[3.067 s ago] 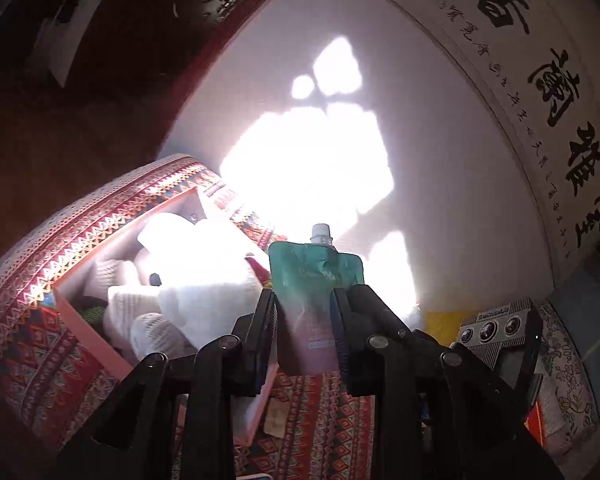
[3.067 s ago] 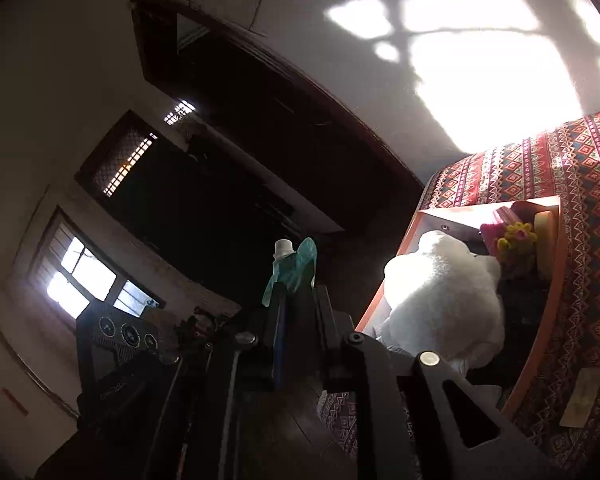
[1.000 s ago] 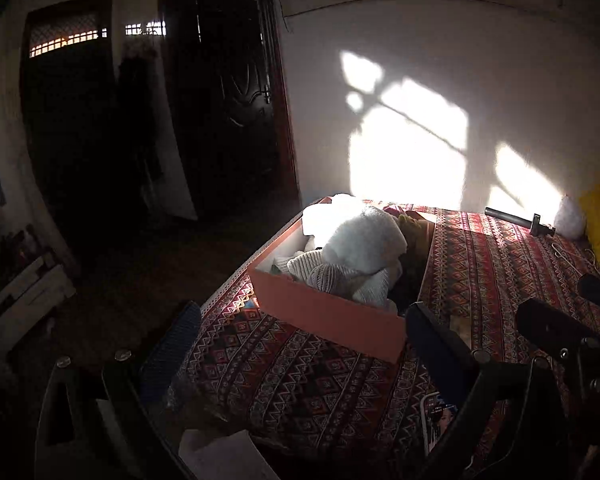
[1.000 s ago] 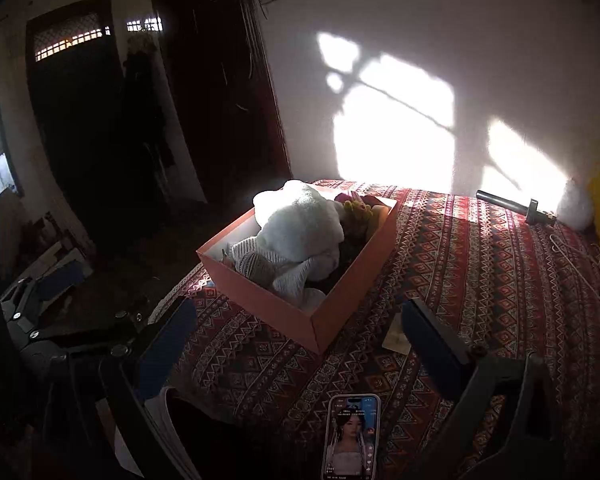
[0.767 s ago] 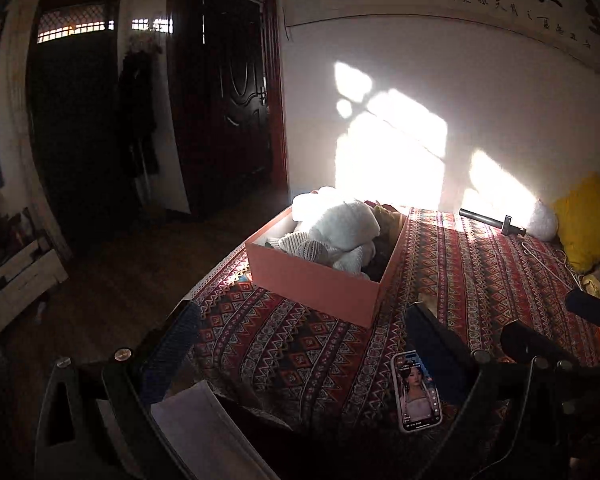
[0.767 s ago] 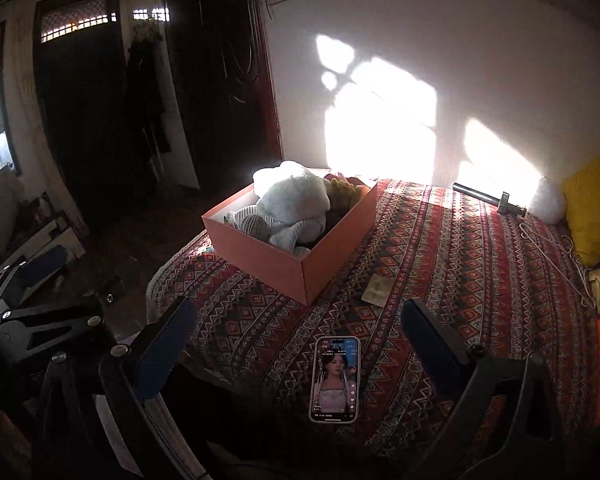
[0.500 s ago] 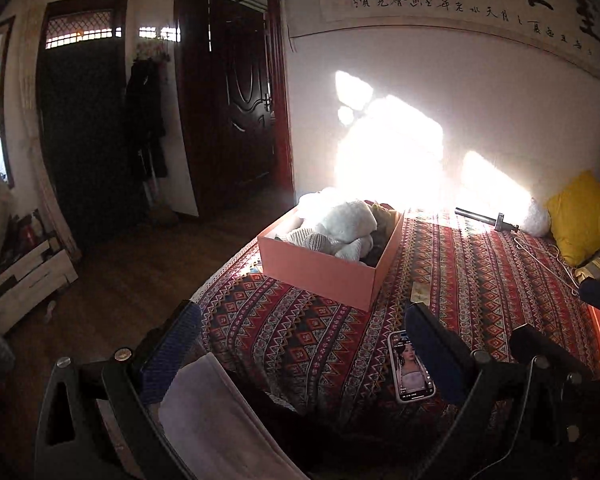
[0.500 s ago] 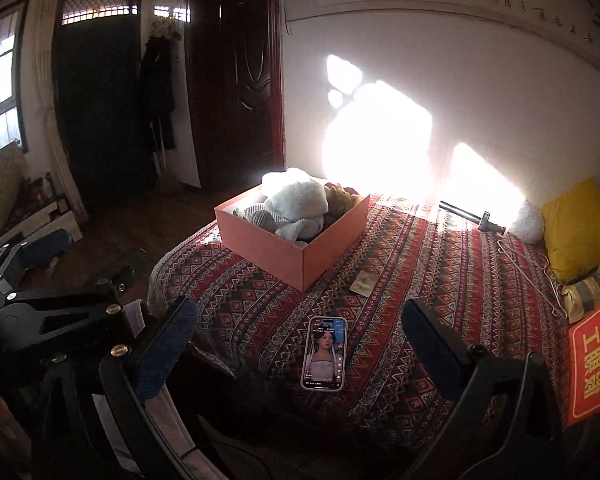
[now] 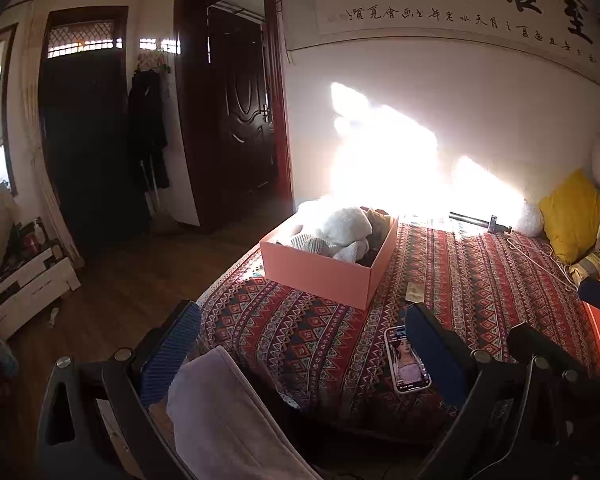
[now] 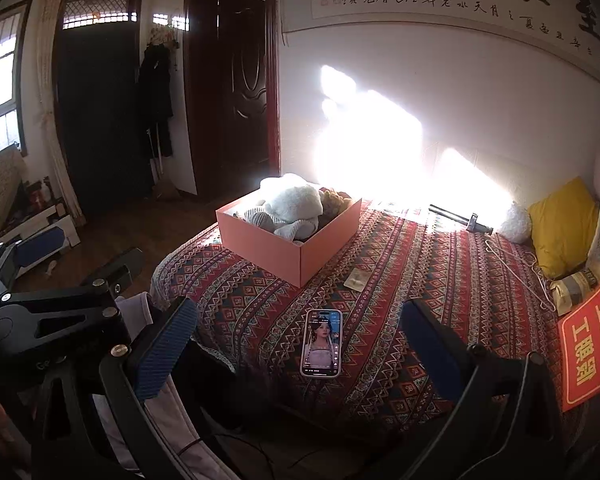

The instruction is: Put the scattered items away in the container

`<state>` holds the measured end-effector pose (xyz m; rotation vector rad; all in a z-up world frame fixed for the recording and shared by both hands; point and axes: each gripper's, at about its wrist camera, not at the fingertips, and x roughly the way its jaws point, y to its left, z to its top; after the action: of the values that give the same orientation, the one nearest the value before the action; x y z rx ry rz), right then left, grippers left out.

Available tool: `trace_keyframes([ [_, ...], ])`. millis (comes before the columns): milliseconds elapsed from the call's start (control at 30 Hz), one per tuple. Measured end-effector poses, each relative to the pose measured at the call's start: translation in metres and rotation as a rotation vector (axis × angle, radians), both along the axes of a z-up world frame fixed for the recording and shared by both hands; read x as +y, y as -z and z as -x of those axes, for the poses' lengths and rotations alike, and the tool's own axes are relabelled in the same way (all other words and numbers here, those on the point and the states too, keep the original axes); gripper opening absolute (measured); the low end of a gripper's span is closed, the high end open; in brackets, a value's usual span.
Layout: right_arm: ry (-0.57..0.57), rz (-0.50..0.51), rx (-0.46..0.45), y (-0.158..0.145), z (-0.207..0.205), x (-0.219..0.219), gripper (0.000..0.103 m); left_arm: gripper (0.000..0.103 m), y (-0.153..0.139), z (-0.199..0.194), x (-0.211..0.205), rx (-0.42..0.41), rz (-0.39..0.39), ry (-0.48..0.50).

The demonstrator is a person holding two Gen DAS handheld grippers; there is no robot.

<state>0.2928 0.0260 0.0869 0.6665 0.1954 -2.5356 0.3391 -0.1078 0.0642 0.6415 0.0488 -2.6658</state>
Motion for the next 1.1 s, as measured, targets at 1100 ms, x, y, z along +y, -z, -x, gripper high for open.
trace_keyframes([
  [1100, 0.009, 0.011, -0.002, -0.0075, -0.0007, 0.0001, 0.102, 0.103, -0.0101, 0.001, -0.0043, -0.003, 0.009, -0.002],
])
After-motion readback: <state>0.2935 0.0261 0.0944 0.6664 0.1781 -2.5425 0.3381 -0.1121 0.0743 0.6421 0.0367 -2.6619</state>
